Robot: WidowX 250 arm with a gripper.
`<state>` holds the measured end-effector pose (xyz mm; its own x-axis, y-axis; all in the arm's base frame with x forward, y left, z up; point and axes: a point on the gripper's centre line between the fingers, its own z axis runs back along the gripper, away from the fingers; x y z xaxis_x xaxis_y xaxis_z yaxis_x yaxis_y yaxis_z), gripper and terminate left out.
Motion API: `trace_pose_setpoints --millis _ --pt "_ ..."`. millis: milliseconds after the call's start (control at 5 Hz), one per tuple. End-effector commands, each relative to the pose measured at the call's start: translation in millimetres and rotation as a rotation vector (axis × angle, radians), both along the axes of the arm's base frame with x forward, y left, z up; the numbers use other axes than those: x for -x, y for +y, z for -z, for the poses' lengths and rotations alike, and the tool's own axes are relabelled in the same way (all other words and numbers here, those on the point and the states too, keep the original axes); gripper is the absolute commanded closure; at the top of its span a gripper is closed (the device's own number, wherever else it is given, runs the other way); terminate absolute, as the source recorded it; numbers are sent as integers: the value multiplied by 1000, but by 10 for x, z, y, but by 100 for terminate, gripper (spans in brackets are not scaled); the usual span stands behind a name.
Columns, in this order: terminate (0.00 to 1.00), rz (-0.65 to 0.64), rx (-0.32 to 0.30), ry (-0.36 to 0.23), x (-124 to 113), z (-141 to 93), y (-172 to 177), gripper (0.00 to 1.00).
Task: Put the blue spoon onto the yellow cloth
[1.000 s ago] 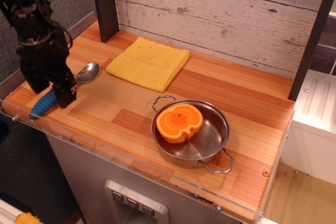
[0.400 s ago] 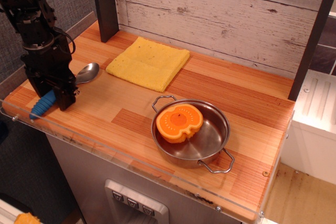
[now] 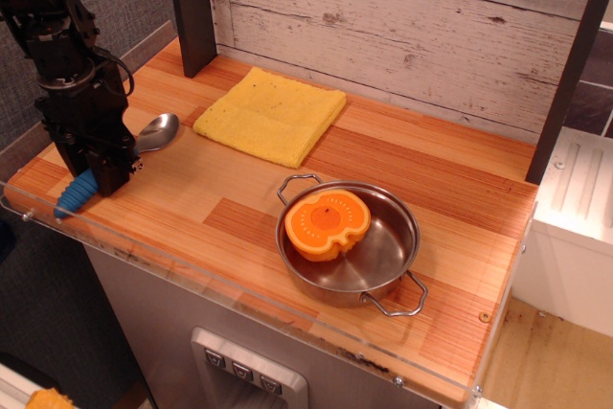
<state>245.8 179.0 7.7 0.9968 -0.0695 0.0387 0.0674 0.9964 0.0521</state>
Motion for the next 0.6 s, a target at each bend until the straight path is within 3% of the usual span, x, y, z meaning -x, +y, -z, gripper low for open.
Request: trace_pose_setpoints --millis 0,200,400 --pt "0 -24 50 -81 -134 -521 -55 100" --pt "0 11 98 -163 -355 -731 -227 100" --pt "0 37 112 -163 -592 -784 -475 100"
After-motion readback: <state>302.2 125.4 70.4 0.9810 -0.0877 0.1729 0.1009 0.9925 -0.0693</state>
